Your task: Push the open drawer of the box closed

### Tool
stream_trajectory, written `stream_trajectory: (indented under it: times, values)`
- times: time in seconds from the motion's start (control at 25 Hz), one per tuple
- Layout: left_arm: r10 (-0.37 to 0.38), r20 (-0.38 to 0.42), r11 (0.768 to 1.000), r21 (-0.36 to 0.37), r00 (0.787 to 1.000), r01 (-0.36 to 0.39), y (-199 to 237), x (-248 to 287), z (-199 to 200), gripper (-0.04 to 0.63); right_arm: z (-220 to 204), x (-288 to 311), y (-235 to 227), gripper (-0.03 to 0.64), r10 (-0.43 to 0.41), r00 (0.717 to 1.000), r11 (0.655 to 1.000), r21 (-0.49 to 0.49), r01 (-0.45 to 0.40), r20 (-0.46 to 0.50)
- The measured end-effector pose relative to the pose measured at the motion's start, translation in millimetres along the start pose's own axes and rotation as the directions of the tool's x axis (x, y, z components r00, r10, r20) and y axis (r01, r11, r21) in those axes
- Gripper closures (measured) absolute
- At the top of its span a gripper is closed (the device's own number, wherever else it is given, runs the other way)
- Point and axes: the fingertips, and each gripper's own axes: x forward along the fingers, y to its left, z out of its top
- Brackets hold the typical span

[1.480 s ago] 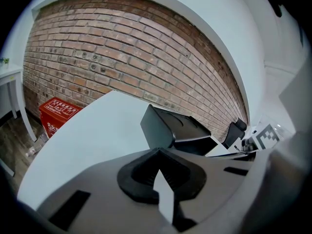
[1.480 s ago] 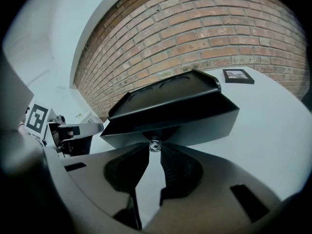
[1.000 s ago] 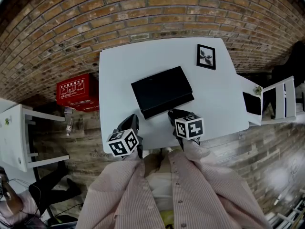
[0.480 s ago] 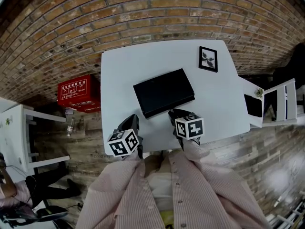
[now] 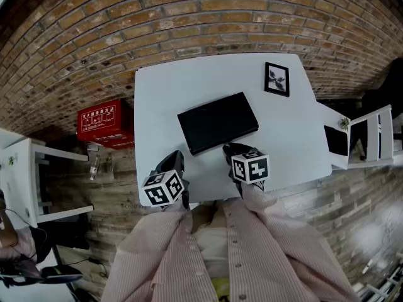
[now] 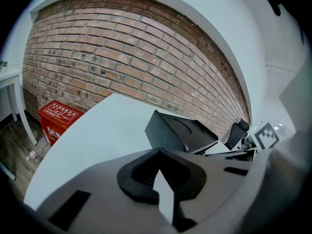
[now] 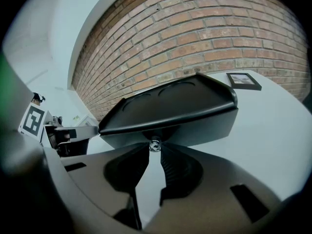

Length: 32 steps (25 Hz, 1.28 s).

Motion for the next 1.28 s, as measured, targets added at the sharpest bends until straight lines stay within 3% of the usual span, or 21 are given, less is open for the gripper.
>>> stream_trajectory:
  times: [0.88, 1.12, 1.28]
  values:
    - [0.001, -0.007, 1.0, 0.017, 1.0, -0.001, -4.6, 2.3, -2.0, 0.6, 3.1, 4.3, -1.3, 0.54, 0.003, 1.0, 1.0, 0.0, -0.003, 0.013]
    - [0.002, -0.005, 1.0, 0.021, 1.0, -0.002, -4.8, -1.5, -4.0, 0.6, 3.6, 3.8, 1.4, 0.54, 0.0, 0.999, 0.994, -0.11, 0.006, 0.051]
    - [-0.005, 0.01, 0.999, 0.049, 1.0, 0.004, -8.4, -7.1, -0.3, 0.6, 5.5, -5.8, 0.5, 0.538, 0.011, 0.993, 0.993, -0.121, 0.003, 0.115]
